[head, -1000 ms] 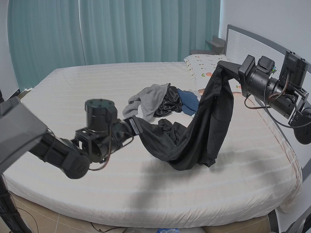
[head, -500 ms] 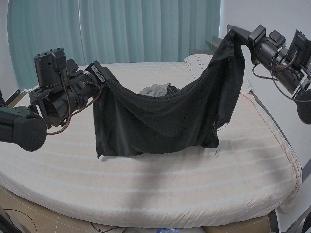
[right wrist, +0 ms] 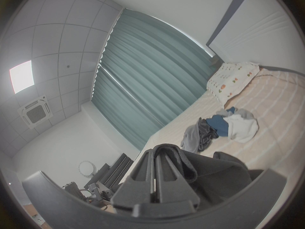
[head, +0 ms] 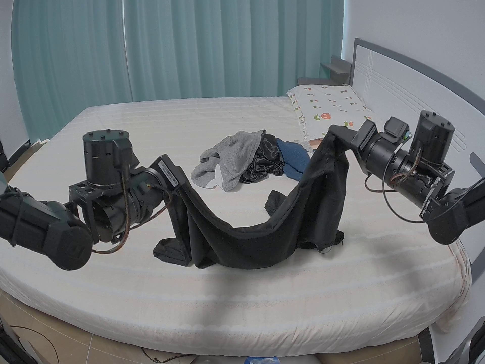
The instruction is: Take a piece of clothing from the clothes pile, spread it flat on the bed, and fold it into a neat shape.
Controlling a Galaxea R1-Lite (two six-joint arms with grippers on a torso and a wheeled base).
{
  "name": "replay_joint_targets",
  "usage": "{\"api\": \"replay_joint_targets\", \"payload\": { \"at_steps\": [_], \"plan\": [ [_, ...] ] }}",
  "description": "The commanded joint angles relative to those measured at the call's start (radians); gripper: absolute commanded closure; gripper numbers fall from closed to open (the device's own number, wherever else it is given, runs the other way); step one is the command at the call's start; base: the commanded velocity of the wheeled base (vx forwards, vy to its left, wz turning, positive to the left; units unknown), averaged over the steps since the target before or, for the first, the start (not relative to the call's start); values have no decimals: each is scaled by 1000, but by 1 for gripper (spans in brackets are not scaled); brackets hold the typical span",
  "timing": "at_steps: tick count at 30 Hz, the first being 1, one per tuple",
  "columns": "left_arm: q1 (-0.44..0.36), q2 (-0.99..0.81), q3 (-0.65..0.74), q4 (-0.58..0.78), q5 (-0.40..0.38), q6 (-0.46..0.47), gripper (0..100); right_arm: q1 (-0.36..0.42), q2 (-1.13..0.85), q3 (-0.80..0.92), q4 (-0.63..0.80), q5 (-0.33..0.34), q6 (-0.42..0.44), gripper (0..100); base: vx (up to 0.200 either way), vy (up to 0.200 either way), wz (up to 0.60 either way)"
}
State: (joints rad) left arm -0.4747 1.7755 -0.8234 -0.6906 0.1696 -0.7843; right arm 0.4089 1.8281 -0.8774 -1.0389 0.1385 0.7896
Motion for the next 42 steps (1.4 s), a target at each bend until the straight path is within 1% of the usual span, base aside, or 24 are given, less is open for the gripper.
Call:
{"api": "replay_joint_targets", "payload": {
  "at_steps": [1,3,8,12,24,27,37,39,40,42],
  "plan": [
    [-21,53,23,-1,-1,-7,100,18,43,11,-3,0,0,100,0,0,0],
    [-27,61,30,-4,-1,-10,100,21,42,14,-3,1,0,100,0,0,0],
    [-39,71,30,-3,1,-36,100,24,42,17,-3,1,0,100,-200,0,0],
    [-42,70,41,-3,1,-36,100,25,40,17,-3,1,0,100,-200,0,0],
    [-41,68,38,-3,11,-33,100,25,37,21,-1,1,0,100,0,0,0],
    [-41,62,40,-3,13,-46,100,25,37,25,-1,-2,0,100,0,0,0],
    [-28,53,29,-4,13,-56,100,28,43,15,7,-8,-3,100,0,200,0],
    [-28,48,29,-4,13,-56,100,30,45,11,8,-14,-4,100,0,200,0],
    [-28,42,27,-4,13,-56,100,31,48,6,8,-33,-6,100,0,200,0],
    [-24,35,26,-4,15,-56,100,33,57,-5,10,-48,-7,100,0,200,0]
  ]
}}
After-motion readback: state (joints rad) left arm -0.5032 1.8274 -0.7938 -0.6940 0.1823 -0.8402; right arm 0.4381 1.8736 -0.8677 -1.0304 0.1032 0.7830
